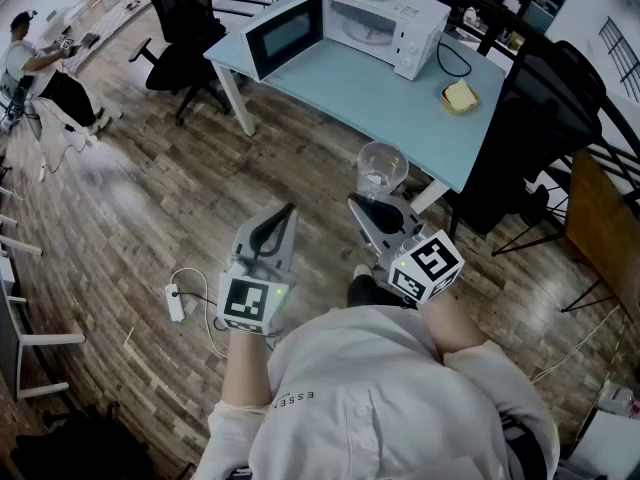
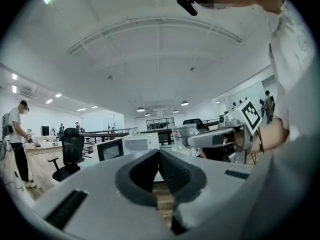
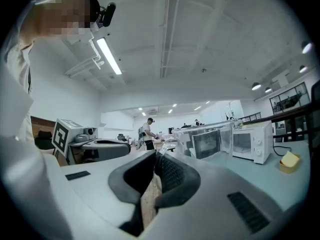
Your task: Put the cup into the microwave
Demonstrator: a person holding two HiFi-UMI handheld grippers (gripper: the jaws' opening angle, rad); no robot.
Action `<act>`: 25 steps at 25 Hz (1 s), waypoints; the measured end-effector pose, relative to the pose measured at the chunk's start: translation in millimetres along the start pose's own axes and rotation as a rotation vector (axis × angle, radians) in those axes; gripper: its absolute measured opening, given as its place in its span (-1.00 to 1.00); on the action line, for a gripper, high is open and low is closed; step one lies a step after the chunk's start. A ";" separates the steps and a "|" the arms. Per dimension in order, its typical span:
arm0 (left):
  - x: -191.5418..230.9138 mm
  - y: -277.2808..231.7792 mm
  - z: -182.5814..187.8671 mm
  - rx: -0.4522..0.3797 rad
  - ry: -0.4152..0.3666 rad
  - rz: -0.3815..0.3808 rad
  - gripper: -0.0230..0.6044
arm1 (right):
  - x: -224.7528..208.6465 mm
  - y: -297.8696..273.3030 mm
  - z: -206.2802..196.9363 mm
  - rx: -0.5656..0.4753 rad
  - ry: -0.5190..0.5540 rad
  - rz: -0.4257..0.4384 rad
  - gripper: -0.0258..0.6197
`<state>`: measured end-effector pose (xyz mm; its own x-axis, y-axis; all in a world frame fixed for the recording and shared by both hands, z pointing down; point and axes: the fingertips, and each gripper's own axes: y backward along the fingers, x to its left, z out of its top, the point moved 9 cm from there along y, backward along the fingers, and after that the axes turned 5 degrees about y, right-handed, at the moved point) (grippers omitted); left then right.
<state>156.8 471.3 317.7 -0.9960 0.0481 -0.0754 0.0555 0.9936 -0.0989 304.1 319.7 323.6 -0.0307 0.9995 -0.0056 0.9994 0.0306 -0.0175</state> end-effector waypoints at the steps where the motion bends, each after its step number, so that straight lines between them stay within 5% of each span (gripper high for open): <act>1: 1.2 1.4 -0.1 -0.001 0.001 -0.001 -0.92 | 1.4 -0.6 0.2 -0.001 -0.002 -0.002 -0.85; 25: 48.5 -3.4 -13.4 0.023 0.023 0.077 -0.92 | -31.1 -54.5 -17.3 0.033 -0.066 -0.024 -0.85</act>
<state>107.4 471.6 327.7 -0.9900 0.1271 -0.0613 0.1336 0.9842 -0.1165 250.9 287.1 342.0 -0.0565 0.9959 -0.0702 0.9973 0.0529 -0.0515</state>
